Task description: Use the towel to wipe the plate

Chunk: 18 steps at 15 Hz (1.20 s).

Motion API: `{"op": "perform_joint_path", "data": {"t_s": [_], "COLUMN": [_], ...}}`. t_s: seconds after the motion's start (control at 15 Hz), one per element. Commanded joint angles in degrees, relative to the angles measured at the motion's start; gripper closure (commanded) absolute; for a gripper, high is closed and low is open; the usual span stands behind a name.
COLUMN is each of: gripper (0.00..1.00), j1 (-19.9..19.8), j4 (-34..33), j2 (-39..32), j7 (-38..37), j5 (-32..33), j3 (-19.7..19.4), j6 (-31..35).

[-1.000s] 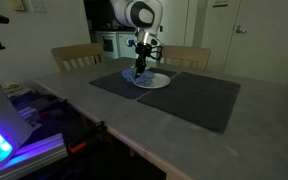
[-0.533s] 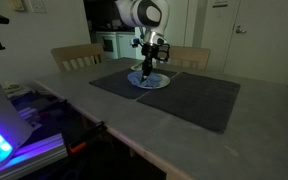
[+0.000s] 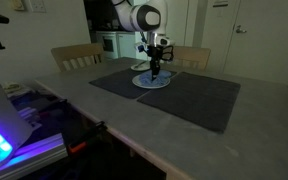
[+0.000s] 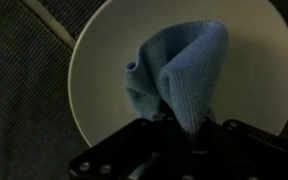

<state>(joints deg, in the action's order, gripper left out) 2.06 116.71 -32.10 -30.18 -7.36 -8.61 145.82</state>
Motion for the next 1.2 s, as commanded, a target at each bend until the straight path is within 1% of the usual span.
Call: {"op": "perform_joint_path", "data": {"t_s": [0.0, 0.2, 0.4, 0.47, 0.6, 0.73, 0.87, 0.93, 1.0, 1.07, 1.13], "gripper": [0.97, 0.97, 0.97, 0.97, 0.97, 0.97, 0.97, 0.97, 0.97, 0.97, 0.97], "j1": [0.34, -0.43, -3.28, -3.7, -2.74, -1.22, 1.08, 2.86, 3.76, 3.99, 3.03], "j4": [1.0, 1.55, 2.09, 1.94, 2.05, 2.19, 2.25, 1.99, 1.78, 1.78, 2.16], "j2": [-1.12, -0.42, 0.83, 1.01, 1.44, 1.76, 1.71, 1.41, 1.21, 0.93, 1.06], "j7": [0.64, 2.04, 7.35, 8.43, 7.25, 3.98, -1.03, -4.86, -7.4, -9.42, -8.5], "j5": [-1.63, -3.47, -8.97, -10.24, -9.52, -7.32, -3.48, -0.49, 1.6, 3.13, 3.22], "j3": [1.33, 3.4, 7.71, 8.4, 6.98, 4.25, 0.44, -2.18, -3.7, -4.51, -3.83], "j6": [6.45, 5.55, 3.88, 2.29, -0.68, -1.74, -3.12, -3.99, -4.64, -3.7, -2.01]}}
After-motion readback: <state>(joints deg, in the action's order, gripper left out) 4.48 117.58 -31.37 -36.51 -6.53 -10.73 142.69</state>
